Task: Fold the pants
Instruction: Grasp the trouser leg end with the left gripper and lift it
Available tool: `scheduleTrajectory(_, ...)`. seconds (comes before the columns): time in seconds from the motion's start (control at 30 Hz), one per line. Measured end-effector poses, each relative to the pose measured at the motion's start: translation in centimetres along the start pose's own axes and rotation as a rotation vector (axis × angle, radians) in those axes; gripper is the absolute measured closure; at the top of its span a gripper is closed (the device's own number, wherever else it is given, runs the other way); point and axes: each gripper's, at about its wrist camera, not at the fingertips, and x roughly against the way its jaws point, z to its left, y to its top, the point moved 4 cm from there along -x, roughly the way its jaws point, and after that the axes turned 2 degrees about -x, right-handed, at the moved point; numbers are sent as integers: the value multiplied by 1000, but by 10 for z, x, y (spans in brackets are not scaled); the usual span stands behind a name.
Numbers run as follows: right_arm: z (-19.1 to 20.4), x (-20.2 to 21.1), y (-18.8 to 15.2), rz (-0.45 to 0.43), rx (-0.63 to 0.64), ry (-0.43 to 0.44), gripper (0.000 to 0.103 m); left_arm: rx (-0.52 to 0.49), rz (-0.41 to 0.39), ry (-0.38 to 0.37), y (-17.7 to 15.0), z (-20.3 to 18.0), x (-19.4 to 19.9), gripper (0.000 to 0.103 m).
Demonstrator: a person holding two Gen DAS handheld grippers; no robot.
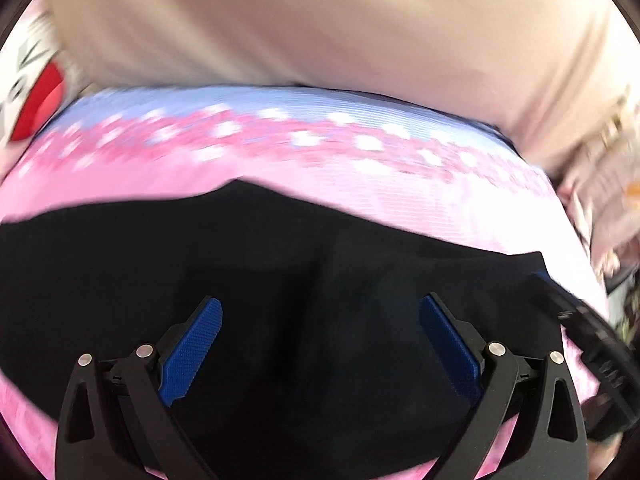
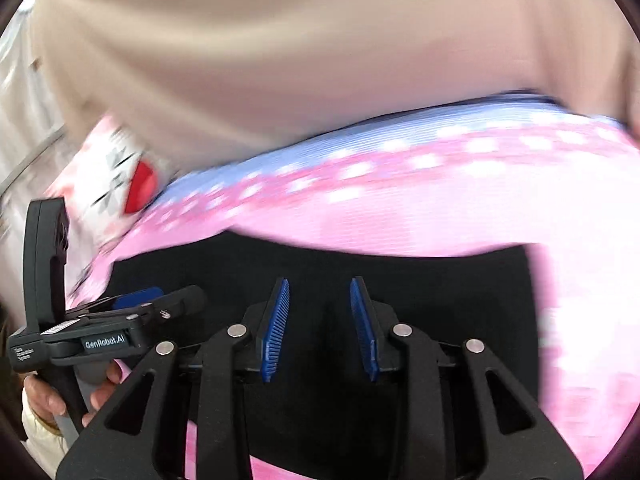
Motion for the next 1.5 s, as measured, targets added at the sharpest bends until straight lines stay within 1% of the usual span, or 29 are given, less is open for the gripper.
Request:
scheduleTrajectory(0.03,-15,4,2,-6,-17,-35,71,-29,15,34,2,-8,-13,6)
scheduleTrajectory(0.07,-36,9,1,-3,-48,-73,71,-46,42,97,0,-11,-28,6)
scheduleTrajectory(0.1,-47,12,0,5,-66,-83,71,-46,75,184,-1,-6,-46,5)
scheduleTrajectory(0.17,-63,21,-4,4,-84,-95,71,-15,42,141,-5,4,-53,5)
scheduleTrajectory(0.23,-66,25,-6,10,-76,-91,71,-34,35,154,-8,9,-47,5)
scheduleTrajectory(0.33,-55,22,-4,18,-60,-27,71,-18,21,157,-13,20,-45,5)
scheduleTrajectory(0.4,-37,3,-3,44,-2,-13,65,-10,15,167,-14,26,-42,5)
scheduleTrajectory(0.47,-34,-34,-12,140,64,-55,61,6,8,170,-14,30,-41,5)
scheduleTrajectory(0.53,-30,-43,-14,105,117,-95,59,12,0,175,-14,30,-35,5)
scheduleTrajectory(0.6,-21,-37,-10,114,127,-118,57,15,-29,202,-12,37,-24,5)
scheduleTrajectory(0.67,-12,-26,-6,93,109,-72,57,22,-62,223,-12,57,-3,5)
scheduleTrajectory(0.7,-6,-21,-7,92,104,-47,57,45,-75,276,-14,69,7,5)
scheduleTrajectory(0.77,17,-14,-9,93,110,26,57,99,-128,403,-20,109,41,6)
scheduleTrajectory(0.8,31,-15,-9,105,131,55,57,121,-147,421,-23,123,53,6)
scheduleTrajectory(0.83,49,-17,-12,118,173,79,44,157,-161,441,-28,141,67,6)
scheduleTrajectory(0.87,75,-19,-15,118,239,101,28,214,-170,469,-36,163,84,6)
scheduleTrajectory(0.9,99,-23,-20,113,303,126,23,256,-174,484,-41,178,95,6)
scheduleTrajectory(0.97,148,-37,-35,132,446,165,20,336,-182,497,-54,203,113,6)
scheduleTrajectory(1.03,184,-55,-56,161,584,150,20,394,-168,511,-72,225,124,6)
scheduleTrajectory(1.1,201,-78,-79,170,727,36,21,416,-142,520,-90,238,130,6)
scheduleTrajectory(1.13,202,-88,-90,173,778,-31,25,418,-129,529,-99,243,132,6)
scheduleTrajectory(1.17,198,-90,-93,164,781,-33,26,419,-121,535,-105,247,133,6)
scheduleTrajectory(1.23,188,-89,-90,169,724,-1,27,434,-103,539,-117,255,135,6)
scheduleTrajectory(1.3,175,-94,-82,198,636,52,37,465,-86,521,-125,268,134,6)
scheduleTrajectory(1.33,171,-93,-78,201,614,59,44,481,-78,510,-128,273,132,6)
scheduleTrajectory(1.37,172,-94,-74,205,595,66,55,498,-72,498,-130,276,129,6)
scheduleTrajectory(1.4,173,-93,-69,213,564,79,61,519,-65,477,-131,279,125,6)
scheduleTrajectory(1.43,174,-92,-60,221,507,115,79,539,-60,456,-132,281,123,6)
scheduleTrajectory(1.5,182,-90,-52,235,448,167,85,576,-61,405,-134,283,118,6)
